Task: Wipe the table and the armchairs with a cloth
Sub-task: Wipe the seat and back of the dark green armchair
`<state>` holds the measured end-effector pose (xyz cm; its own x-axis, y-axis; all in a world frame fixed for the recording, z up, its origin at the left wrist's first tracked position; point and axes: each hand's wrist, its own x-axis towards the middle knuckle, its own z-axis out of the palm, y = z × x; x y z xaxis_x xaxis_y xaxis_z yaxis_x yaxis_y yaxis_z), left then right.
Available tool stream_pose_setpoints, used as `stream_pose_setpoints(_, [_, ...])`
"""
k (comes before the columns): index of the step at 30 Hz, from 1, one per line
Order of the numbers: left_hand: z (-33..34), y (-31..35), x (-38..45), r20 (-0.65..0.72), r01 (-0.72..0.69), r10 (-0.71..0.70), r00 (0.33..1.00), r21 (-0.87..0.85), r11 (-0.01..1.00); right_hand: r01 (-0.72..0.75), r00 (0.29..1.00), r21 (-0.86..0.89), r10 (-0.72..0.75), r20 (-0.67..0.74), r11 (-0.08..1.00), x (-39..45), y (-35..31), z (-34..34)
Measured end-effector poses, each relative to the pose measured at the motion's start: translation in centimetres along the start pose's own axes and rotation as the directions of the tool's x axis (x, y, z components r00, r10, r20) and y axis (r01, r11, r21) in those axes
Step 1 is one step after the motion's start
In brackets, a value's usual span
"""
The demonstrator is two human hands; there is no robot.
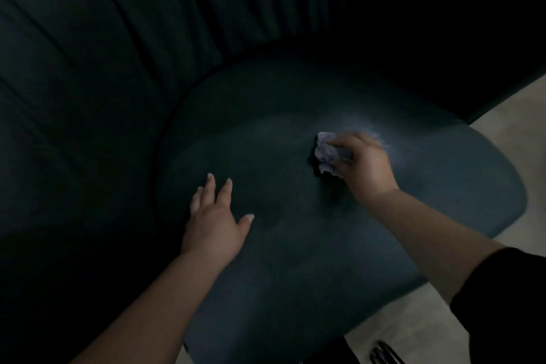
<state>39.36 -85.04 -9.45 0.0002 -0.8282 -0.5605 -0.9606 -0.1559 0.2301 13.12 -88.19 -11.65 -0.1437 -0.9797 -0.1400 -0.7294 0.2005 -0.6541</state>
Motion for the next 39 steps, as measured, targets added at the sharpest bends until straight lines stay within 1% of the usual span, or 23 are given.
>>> stream_pose_setpoints(3, [-1.8,0.4,-1.1,0.008,-0.001,0.001,1.000,0.009,1.000,-0.033,0.999,0.135,0.035,-0.013,0.990,-1.0,-2.9,-1.0])
stream_pose_setpoints(5, [-4.0,1.0,-2.5,-0.016,-0.019,0.019,1.000,0.008,1.000,-0.070,0.996,0.254,0.082,-0.036,0.965,-2.0,-5.4,-2.7])
stream_pose_setpoints(7, [-6.5,1.7,-4.0,-0.042,-0.037,0.037,0.998,-0.006,0.999,-0.096,0.993,0.325,0.115,-0.039,0.941,-2.9,-7.5,-4.6])
stream_pose_setpoints(11, [-11.3,3.2,-7.0,-0.070,-0.080,0.081,0.994,0.022,0.997,-0.124,0.990,0.350,0.137,-0.012,0.928,-4.3,-11.1,-8.3])
stream_pose_setpoints(14, [-14.3,4.3,-8.9,-0.067,-0.095,0.099,0.993,0.062,0.994,-0.115,0.991,0.404,0.130,-0.010,0.908,-4.8,-13.7,-11.1])
stream_pose_setpoints(17, [-16.7,5.2,-10.7,-0.042,-0.091,0.095,0.995,0.098,0.991,-0.117,0.992,0.345,0.128,-0.010,0.931,-4.9,-15.8,-13.3])
stream_pose_setpoints(20, [-18.8,5.9,-12.5,-0.033,-0.114,0.120,0.992,0.145,0.983,-0.137,0.990,0.333,0.142,0.009,0.933,-5.2,-17.4,-15.3])
stream_pose_setpoints(24, [-21.6,6.5,-14.6,-0.056,-0.164,0.180,0.982,0.213,0.963,-0.144,0.989,0.347,0.146,0.021,0.927,-6.3,-19.2,-17.3])
stream_pose_setpoints(28, [-23.9,6.0,-15.5,-0.091,-0.205,0.231,0.969,0.232,0.951,-0.160,0.986,0.372,0.163,0.025,0.914,-7.2,-20.8,-17.7])
stream_pose_setpoints(33, [-26.3,3.7,-15.4,-0.143,-0.313,0.358,0.923,0.262,0.913,-0.176,0.982,0.397,0.186,0.014,0.901,-7.7,-23.8,-16.0])
stream_pose_setpoints(36, [-27.9,1.3,-14.7,-0.178,-0.391,0.450,0.875,0.288,0.874,-0.186,0.979,0.423,0.205,0.000,0.887,-8.1,-26.0,-14.2])
stream_pose_setpoints(39, [-29.6,-1.4,-13.7,-0.176,-0.477,0.542,0.822,0.309,0.823,-0.194,0.971,0.456,0.236,-0.036,0.869,-8.5,-28.5,-12.3])
